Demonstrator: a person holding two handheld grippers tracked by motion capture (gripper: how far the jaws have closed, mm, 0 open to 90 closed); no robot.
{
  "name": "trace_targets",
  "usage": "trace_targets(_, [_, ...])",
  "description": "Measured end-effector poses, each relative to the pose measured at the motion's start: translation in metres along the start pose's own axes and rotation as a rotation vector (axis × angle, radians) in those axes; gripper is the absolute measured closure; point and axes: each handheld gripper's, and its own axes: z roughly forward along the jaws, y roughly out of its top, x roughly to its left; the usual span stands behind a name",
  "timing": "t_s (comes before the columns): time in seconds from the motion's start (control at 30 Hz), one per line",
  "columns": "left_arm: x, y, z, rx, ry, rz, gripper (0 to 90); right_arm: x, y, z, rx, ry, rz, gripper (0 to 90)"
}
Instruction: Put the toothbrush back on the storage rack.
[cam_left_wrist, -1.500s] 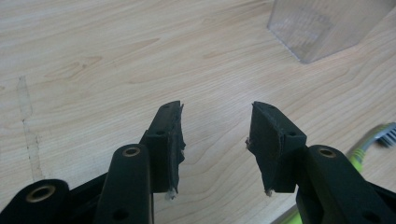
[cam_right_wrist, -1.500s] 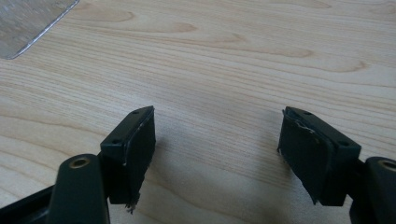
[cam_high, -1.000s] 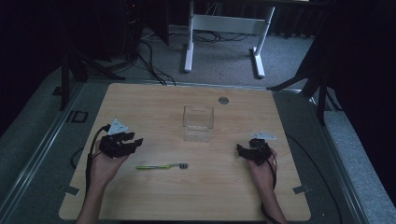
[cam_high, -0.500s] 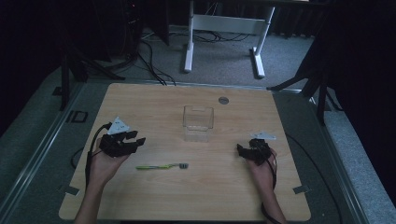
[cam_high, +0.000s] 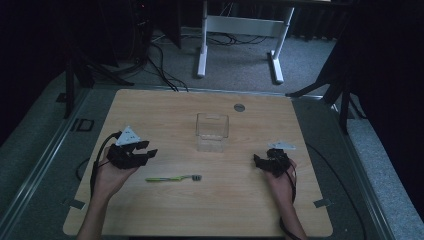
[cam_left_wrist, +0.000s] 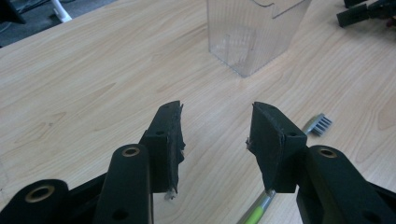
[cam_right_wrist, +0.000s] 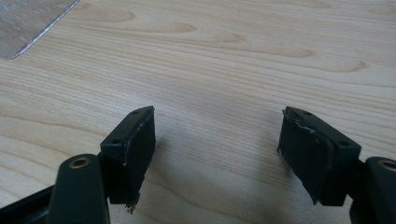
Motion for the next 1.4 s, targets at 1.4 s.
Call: trace_targets(1.4, [-0.011, 0.009, 0.003, 0.039, -0.093, 0.143, 53.2, 0.000, 0.000, 0.000, 0.000, 0.000, 0.000, 27.2])
